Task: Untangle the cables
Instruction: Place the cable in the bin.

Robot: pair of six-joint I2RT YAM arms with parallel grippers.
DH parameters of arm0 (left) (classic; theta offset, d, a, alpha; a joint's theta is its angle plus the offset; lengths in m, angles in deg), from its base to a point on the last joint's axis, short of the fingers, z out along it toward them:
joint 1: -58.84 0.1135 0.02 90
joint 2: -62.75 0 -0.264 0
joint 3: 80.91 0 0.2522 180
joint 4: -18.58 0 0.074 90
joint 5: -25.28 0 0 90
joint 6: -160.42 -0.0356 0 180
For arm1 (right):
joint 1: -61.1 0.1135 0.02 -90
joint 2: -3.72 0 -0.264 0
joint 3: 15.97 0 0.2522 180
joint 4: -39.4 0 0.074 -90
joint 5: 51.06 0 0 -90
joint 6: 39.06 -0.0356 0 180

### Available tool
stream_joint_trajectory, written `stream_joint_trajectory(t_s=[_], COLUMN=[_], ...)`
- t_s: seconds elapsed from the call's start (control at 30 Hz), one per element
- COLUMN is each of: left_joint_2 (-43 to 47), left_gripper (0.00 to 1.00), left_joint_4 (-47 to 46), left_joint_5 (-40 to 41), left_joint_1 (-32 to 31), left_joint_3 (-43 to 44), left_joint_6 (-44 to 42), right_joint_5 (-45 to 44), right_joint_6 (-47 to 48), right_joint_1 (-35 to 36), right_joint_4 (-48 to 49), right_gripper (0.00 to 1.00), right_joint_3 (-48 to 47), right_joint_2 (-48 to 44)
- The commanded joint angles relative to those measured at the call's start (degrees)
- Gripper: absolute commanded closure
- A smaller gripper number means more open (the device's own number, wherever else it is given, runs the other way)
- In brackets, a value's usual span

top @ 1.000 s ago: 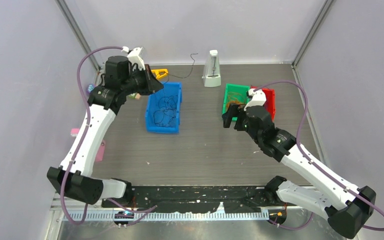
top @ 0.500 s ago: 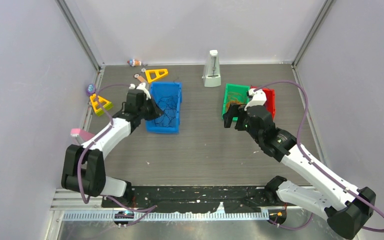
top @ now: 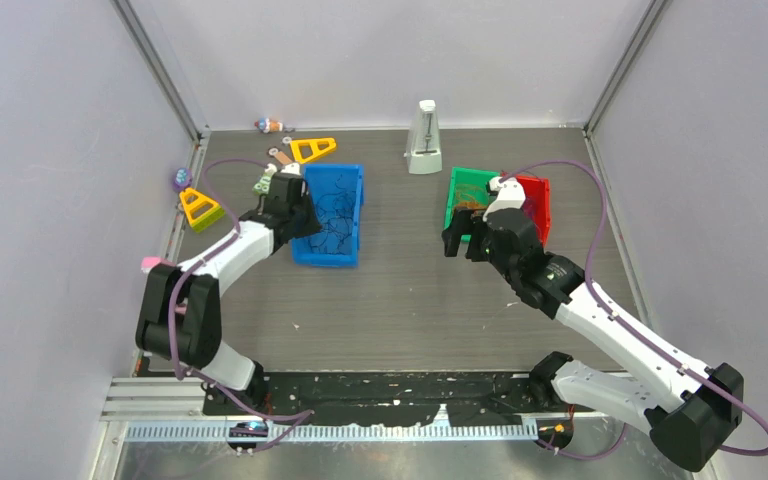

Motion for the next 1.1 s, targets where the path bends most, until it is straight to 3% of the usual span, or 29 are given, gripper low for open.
stream_joint_trajectory(t_s=[0.0,0.13,0.2,0.27,0.3,0.4,0.43,0.47,0.63,0.87,0.97,1.07], left_joint_2=[-5.20,-10.46,-10.37,-8.37,-6.87,-1.32,0.79,3.25,17.11,36.35,42.17,43.56], left_gripper=[1.00,0.96,0.90,0.71,0.56,0.26,0.09,0.01,0.00,0.00,0.00,0.00], left_joint_4=[4.52,4.53,3.38,2.16,1.58,0.15,-0.59,-1.07,-2.39,-5.62,-12.65,-25.33], left_joint_5=[2.44,0.72,0.85,1.30,1.39,1.57,1.57,1.55,2.56,0.50,8.72,17.28], left_joint_1=[-2.46,-3.03,-3.24,-3.37,-3.35,-3.64,-3.88,-4.20,-6.90,-7.91,-7.92,-7.59], left_joint_3=[7.94,10.97,10.53,9.17,8.34,5.29,4.02,2.73,-4.84,-17.53,-25.21,-33.41], left_joint_6=[-3.87,-3.67,-3.98,-5.02,-5.61,-7.14,-7.57,-8.13,-10.09,-12.07,-14.13,-16.74], right_joint_5=[0.00,7.07,13.03,19.63,22.48,25.34,25.26,24.65,22.00,16.16,3.18,-0.88], right_joint_6=[-0.06,0.54,0.19,-0.10,0.02,1.90,3.07,3.59,8.36,14.60,16.15,19.02], right_joint_1=[-0.48,-4.15,-8.04,-11.62,-13.25,-14.50,-14.67,-14.67,-14.75,-14.82,-15.10,-16.62], right_joint_4=[1.30,0.99,1.08,3.31,5.64,9.35,9.97,10.07,14.55,32.73,38.05,44.55], right_gripper=[0.07,0.06,0.06,0.06,0.06,0.05,0.04,0.04,0.01,0.05,0.04,0.04], right_joint_3=[0.45,1.09,1.43,3.03,4.57,6.57,6.34,5.82,6.46,22.21,27.32,30.01], right_joint_2=[0.61,2.95,4.72,3.88,3.21,0.51,0.30,0.03,-3.61,-16.12,-17.94,-14.56])
